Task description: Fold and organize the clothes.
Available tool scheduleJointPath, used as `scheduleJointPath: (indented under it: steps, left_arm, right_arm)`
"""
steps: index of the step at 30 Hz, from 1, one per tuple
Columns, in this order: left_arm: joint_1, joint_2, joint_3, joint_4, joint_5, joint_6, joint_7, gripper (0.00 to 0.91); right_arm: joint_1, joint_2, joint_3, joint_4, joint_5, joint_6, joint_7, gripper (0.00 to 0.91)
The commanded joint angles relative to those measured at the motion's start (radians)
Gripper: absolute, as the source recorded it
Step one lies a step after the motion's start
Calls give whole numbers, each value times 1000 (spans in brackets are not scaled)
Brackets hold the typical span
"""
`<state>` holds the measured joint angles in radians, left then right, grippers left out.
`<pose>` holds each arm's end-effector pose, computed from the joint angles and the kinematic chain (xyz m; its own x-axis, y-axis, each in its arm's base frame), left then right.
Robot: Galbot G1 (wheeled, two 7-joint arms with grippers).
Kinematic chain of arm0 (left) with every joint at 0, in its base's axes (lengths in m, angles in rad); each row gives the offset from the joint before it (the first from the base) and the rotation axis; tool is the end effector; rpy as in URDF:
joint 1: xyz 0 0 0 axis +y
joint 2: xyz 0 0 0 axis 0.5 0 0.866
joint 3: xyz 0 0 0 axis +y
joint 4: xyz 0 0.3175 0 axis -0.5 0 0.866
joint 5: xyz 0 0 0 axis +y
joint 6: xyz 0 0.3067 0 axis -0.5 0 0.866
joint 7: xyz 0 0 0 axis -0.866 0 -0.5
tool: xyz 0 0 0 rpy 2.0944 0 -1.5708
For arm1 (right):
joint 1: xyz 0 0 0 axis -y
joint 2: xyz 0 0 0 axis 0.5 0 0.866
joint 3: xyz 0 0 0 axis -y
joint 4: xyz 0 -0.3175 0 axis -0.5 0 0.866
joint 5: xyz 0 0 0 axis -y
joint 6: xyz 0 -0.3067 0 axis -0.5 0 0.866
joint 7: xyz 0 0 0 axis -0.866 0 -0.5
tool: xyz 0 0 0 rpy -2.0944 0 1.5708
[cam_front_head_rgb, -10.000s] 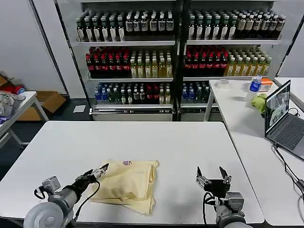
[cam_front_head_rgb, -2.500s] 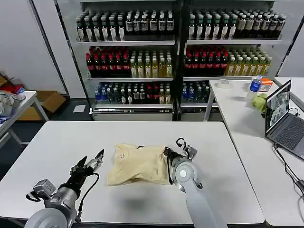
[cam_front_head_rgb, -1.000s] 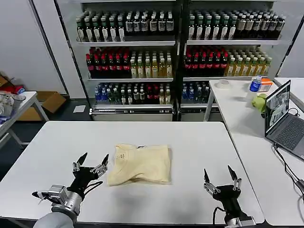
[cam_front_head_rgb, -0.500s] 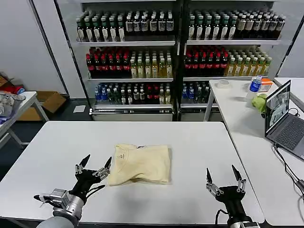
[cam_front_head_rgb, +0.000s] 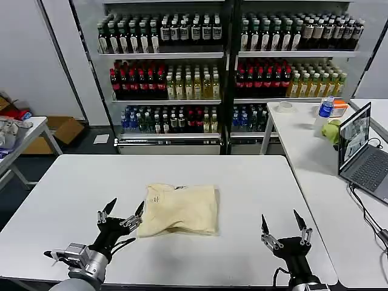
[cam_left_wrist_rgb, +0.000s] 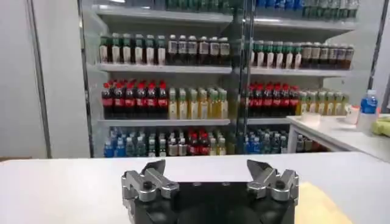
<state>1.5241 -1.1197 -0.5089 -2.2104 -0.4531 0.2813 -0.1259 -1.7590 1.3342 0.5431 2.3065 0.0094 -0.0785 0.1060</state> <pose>0.1623 0.0554 -0.2218 -0.9700 0.1615 0.1814 0.1573 0.9868 -0.0376 0.1019 -0.0305 -0.2299 -0.9987 -0.0251 0.0453 -0.0332 0.9818 -0.1868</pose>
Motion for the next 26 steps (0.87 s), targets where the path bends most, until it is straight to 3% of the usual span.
scheduleJointPath:
  steps: [1, 19, 26]
  left_arm:
    - [4, -12, 2, -6, 5, 0, 3, 907]
    - [0, -7, -3, -3, 5, -3, 11, 907]
    - [-3, -8, -5, 0, 6, -3, 14, 907]
  right_arm:
    - [-7, 4, 8, 15, -20, 7, -12, 907]
    - [2, 13, 0, -2, -63, 2, -2, 907]
    - [32, 17, -23, -12, -11, -52, 32, 907]
